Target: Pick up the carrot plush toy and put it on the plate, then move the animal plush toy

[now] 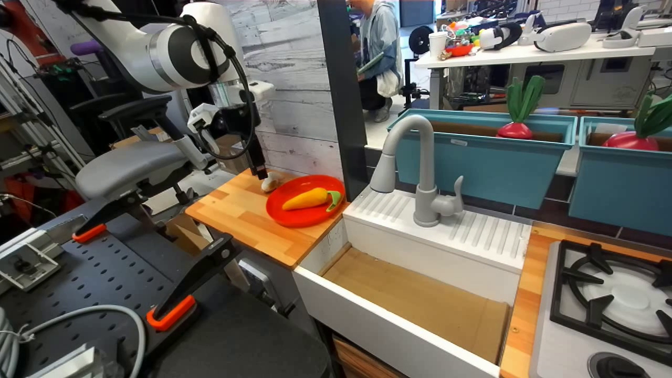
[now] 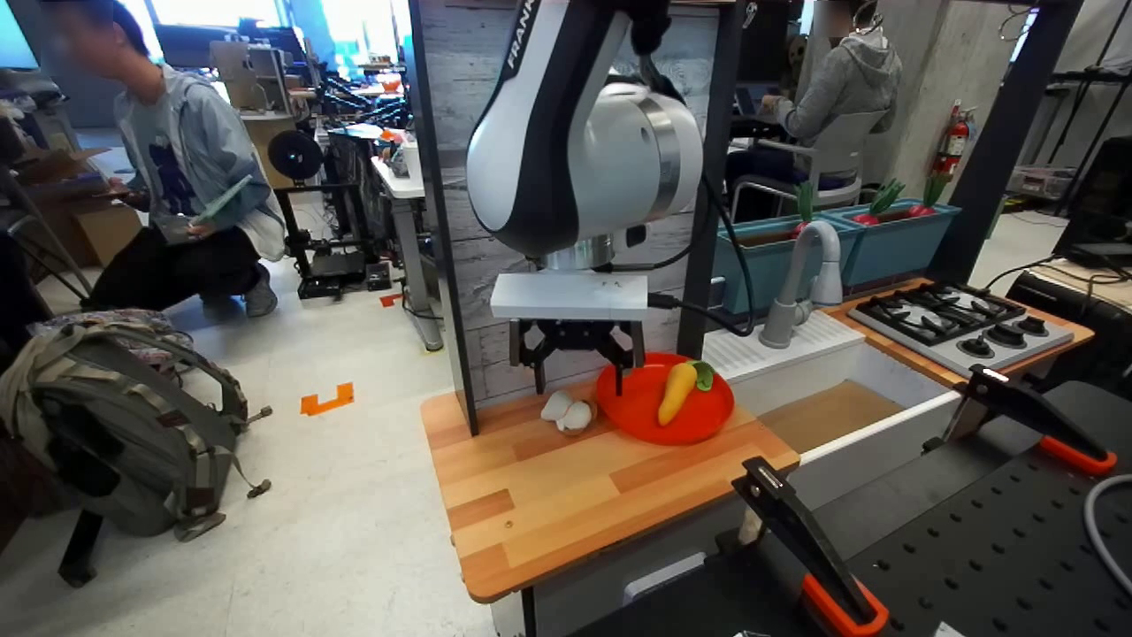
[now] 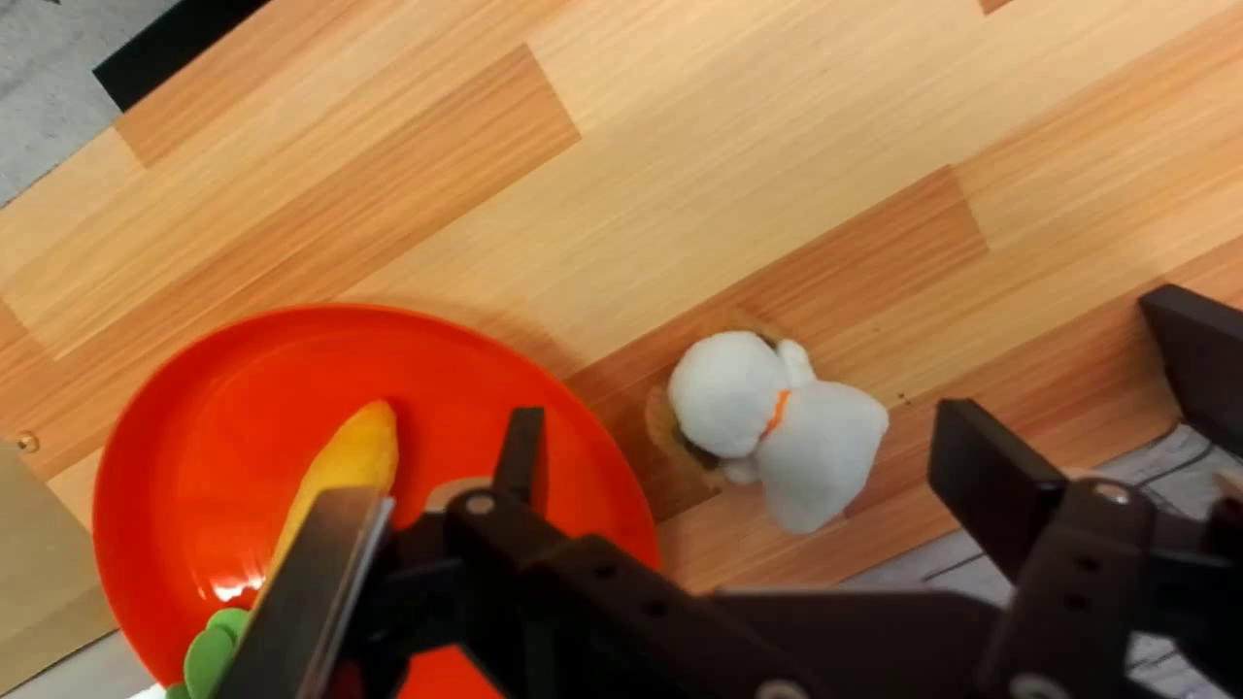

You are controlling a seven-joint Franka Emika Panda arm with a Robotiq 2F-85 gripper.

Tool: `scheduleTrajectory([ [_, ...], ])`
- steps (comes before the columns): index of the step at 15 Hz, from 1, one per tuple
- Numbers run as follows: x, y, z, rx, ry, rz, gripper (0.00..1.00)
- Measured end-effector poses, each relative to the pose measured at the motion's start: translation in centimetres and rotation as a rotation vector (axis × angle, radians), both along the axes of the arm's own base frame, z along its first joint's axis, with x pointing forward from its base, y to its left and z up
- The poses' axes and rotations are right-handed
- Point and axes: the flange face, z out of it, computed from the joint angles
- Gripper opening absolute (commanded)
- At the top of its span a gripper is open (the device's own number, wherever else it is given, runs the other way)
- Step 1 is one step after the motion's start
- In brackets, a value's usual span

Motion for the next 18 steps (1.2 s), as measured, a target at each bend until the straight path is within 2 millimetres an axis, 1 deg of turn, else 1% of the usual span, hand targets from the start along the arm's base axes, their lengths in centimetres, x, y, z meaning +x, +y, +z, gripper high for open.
scheduleTrajectory([
  [5, 1.3, -0.2, -1.5, -0.016, 0.05, -0.006, 1.0],
  [13, 2.1, -0.1, -3.8, -0.05, 0.054, 0.003, 1.0],
  [14, 2.1, 0.0, -4.0, -0.054, 0.053, 0.005, 0.75],
  [15, 2.1, 0.1, -4.2, -0.057, 0.053, 0.01, 0.74],
  [18, 2.2, 0.6, -4.5, -0.07, 0.046, 0.025, 0.49],
])
